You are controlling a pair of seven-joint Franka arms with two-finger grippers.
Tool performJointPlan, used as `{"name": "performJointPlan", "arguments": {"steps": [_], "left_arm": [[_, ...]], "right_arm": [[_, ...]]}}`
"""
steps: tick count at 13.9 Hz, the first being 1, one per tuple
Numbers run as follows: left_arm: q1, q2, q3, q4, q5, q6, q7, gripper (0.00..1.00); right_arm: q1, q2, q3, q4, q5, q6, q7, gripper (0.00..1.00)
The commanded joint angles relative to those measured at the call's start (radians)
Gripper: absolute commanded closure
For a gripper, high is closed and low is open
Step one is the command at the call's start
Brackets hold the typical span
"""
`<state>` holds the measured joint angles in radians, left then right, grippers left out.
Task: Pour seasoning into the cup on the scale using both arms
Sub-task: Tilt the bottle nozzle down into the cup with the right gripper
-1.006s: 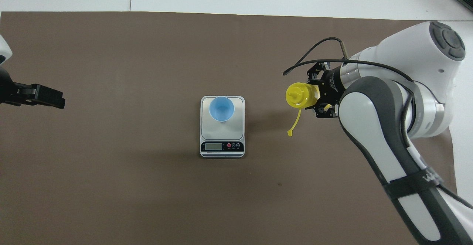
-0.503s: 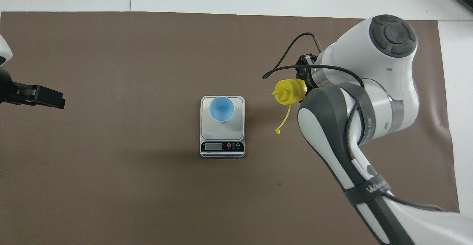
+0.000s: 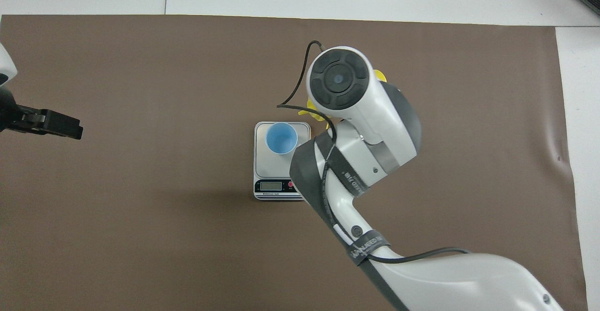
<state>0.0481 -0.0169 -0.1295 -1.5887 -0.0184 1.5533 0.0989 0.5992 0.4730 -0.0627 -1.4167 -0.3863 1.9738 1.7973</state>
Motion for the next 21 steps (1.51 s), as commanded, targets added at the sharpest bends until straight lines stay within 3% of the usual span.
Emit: {"name": "performJointPlan", "arguments": {"steps": [1, 10, 14, 17, 21], "left_arm": [[0.01, -0.031, -0.004, -0.037, 0.005, 0.022, 0.012, 0.0], [0.007, -0.031, -0.002, -0.037, 0.005, 0.021, 0.01, 0.0], [0.007, -0.031, -0.002, -0.037, 0.005, 0.024, 0.01, 0.0], [0.006, -0.032, -0.004, -0.042, 0.005, 0.024, 0.01, 0.0], [0.006, -0.032, -0.004, -0.043, 0.005, 0.025, 0.01, 0.0]], "right_arm": [[0.051, 0.058, -0.002, 0.045, -0.179, -0.009, 0.028, 1.0], [0.142, 0.035, -0.002, -0.045, -0.422, -0.062, 0.056, 1.0], [0.14, 0.033, -0.002, -0.048, -0.508, -0.038, 0.054, 1.0], [0.137, 0.012, -0.002, -0.109, -0.618, 0.01, 0.042, 1.0], [0.137, 0.012, -0.002, -0.113, -0.637, 0.032, 0.047, 1.0]]}}
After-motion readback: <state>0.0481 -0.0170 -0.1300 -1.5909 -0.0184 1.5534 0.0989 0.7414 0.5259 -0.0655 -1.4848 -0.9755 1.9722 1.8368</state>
